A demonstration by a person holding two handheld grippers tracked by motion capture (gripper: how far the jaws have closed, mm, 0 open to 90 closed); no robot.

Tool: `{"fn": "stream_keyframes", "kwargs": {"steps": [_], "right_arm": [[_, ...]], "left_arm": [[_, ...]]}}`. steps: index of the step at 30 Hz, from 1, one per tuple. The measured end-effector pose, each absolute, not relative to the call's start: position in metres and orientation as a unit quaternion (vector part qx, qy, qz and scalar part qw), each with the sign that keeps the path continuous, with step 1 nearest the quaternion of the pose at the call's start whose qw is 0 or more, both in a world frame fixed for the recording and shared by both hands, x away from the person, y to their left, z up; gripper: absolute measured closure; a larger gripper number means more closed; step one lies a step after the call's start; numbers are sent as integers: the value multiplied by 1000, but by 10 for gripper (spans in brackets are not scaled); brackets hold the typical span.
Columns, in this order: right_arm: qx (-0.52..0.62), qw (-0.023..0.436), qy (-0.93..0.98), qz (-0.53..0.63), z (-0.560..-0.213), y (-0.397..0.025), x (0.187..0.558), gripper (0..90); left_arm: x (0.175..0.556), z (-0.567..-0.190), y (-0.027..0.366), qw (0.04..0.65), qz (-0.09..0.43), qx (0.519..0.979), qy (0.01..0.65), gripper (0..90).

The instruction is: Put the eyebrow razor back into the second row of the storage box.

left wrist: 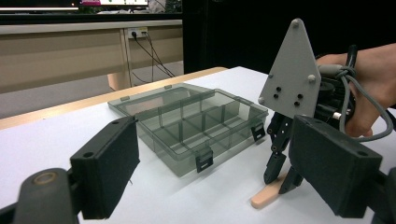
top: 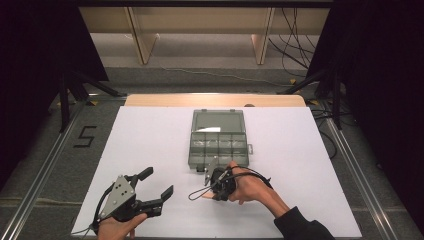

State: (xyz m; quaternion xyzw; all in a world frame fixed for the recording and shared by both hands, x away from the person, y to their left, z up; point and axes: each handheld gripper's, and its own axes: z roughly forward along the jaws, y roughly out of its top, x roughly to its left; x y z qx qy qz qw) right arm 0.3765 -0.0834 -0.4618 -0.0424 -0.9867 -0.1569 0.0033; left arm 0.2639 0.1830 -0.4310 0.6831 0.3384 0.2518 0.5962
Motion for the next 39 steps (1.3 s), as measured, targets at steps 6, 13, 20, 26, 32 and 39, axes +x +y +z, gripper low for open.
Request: {"fn": "stream_keyframes", "kwargs": {"steps": [6, 13, 20, 26, 32, 39], "right_arm": [[-50, -6, -987, -155, -461, -82, 374, 744], [-76, -12, -981, -178, -452, -88, 378, 745], [-78, -23, -978, -193, -441, -92, 380, 745], [-81, -29, -975, -203, -431, -99, 385, 745], [-86, -44, -973, -211, -417, -106, 390, 745], [-94, -61, -972, -208, -399, -109, 402, 745]], "left_arm": [[264, -431, 183, 596, 253, 684, 336, 160], [264, -430, 183, 595, 254, 685, 336, 161], [264, -430, 183, 596, 254, 683, 337, 161], [264, -430, 183, 596, 252, 683, 338, 160], [264, -431, 183, 595, 253, 683, 339, 160], [264, -431, 183, 594, 252, 684, 340, 160]]}}
